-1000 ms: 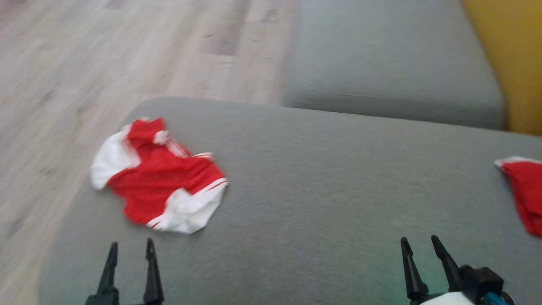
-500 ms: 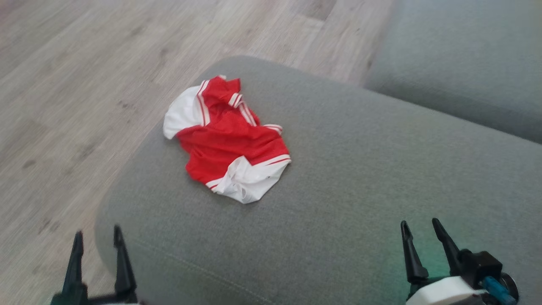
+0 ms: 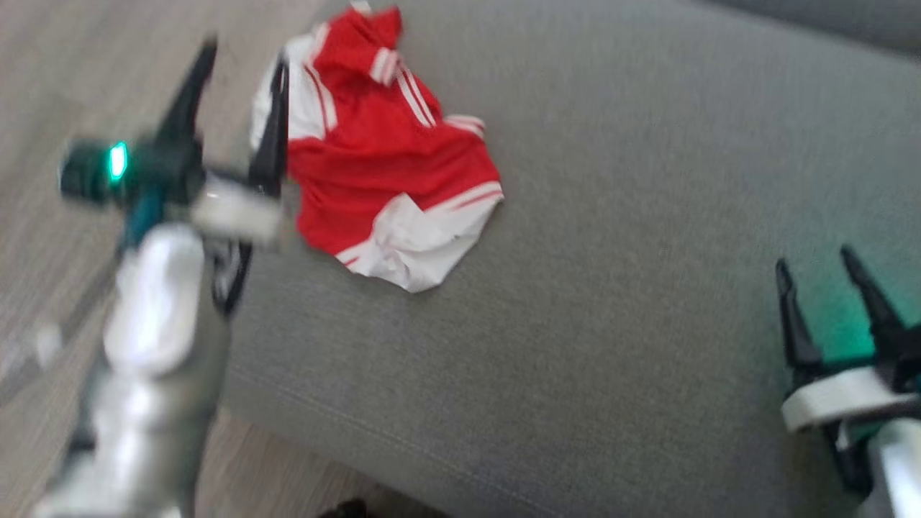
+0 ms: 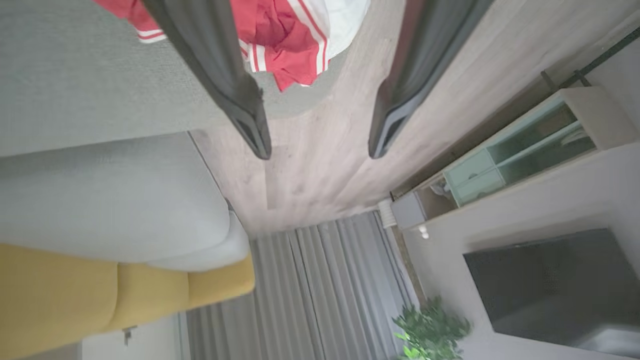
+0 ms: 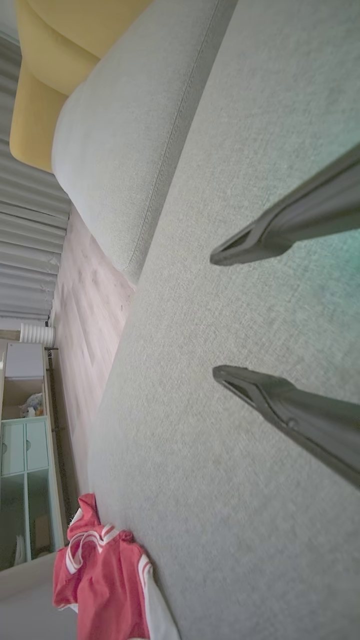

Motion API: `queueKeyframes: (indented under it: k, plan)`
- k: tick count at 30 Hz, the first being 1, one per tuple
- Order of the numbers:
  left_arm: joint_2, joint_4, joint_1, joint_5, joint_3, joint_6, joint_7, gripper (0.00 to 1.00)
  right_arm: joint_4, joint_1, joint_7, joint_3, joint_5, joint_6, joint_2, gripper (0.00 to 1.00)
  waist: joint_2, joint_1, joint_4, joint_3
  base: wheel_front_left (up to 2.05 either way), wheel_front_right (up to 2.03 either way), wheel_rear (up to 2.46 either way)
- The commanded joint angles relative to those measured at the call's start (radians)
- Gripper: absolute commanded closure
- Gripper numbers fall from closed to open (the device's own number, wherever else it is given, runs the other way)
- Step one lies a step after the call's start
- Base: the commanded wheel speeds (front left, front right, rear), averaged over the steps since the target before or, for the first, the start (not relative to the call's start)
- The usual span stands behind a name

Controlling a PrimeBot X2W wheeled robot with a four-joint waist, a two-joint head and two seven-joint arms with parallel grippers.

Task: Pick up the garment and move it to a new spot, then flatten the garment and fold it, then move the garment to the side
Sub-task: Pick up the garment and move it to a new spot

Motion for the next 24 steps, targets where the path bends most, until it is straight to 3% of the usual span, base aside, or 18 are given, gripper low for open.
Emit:
queueKeyframes:
  k: [1,6,11,20,24]
  plan:
    - [0.048,0.055,-0.112,-0.016,0.005,-0.003,0.017,0.00,-0.041,-0.026,-0.012,0.016,-0.010,0.007,-0.034,0.00,0.0000,-0.0005,-0.053,0.139,0.00,0.00,0.00]
    - [0.060,0.304,-0.348,-0.192,-0.079,-0.005,0.102,0.00,-0.078,-0.071,-0.012,0.000,-0.016,0.007,-0.083,0.00,0.0000,-0.0005,-0.118,0.241,0.00,0.00,0.00]
    - [0.105,0.492,-0.467,-0.317,-0.131,-0.006,0.200,0.00,-0.114,-0.084,-0.012,-0.028,-0.022,0.007,-0.109,0.00,0.0000,-0.0005,-0.166,0.315,0.00,0.00,0.00]
    - [0.155,0.638,-0.516,-0.419,-0.192,-0.006,0.207,0.00,-0.158,-0.102,-0.012,-0.057,-0.030,0.007,-0.103,0.00,0.0000,-0.0005,-0.219,0.383,0.00,0.00,0.00]
    - [0.183,0.670,-0.530,-0.438,-0.221,-0.006,0.159,0.04,-0.164,-0.107,-0.012,-0.065,-0.035,0.007,-0.094,0.00,0.0000,-0.0005,-0.229,0.391,0.00,0.00,0.00]
